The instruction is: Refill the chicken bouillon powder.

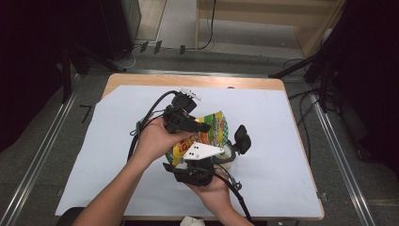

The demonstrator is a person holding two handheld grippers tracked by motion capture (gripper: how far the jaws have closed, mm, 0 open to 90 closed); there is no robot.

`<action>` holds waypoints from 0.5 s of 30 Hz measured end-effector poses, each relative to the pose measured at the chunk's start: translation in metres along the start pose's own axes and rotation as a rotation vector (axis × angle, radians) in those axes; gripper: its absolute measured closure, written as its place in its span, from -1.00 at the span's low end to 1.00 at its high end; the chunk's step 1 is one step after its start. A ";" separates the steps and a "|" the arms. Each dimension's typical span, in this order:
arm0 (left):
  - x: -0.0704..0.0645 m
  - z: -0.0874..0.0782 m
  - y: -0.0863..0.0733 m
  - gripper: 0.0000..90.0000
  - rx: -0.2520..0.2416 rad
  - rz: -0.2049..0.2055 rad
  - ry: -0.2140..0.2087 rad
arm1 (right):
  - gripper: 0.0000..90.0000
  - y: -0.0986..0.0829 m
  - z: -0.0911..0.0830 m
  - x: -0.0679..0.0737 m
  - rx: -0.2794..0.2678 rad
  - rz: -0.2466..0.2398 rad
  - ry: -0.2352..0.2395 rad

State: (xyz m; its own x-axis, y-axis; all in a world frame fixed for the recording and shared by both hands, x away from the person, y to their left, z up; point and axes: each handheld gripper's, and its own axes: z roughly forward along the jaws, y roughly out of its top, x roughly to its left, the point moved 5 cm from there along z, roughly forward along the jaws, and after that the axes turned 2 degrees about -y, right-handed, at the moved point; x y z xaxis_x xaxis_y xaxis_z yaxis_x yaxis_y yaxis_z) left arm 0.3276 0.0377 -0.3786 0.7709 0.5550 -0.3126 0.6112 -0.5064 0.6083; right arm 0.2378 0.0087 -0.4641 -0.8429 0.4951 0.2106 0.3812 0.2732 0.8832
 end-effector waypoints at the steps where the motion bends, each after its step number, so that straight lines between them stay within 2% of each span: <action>1: 0.000 0.000 0.000 0.69 0.000 0.000 0.000 | 0.43 0.000 0.000 0.000 0.000 0.001 0.002; 4: 0.000 0.000 0.000 0.69 0.000 0.000 -0.002 | 0.43 0.000 0.000 -0.001 0.002 0.000 0.003; 9: 0.002 0.000 -0.001 0.70 0.004 -0.026 -0.017 | 0.43 0.000 0.001 0.000 0.003 0.003 0.008; 15: 0.003 0.000 0.000 0.68 0.008 -0.024 -0.018 | 0.43 0.000 0.002 0.000 0.005 0.010 0.013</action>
State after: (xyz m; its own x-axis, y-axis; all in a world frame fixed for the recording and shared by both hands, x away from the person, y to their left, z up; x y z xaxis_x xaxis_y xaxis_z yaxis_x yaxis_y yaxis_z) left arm 0.3297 0.0396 -0.3798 0.7588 0.5554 -0.3402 0.6312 -0.4984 0.5942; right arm 0.2386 0.0098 -0.4651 -0.8439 0.4871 0.2249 0.3916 0.2727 0.8788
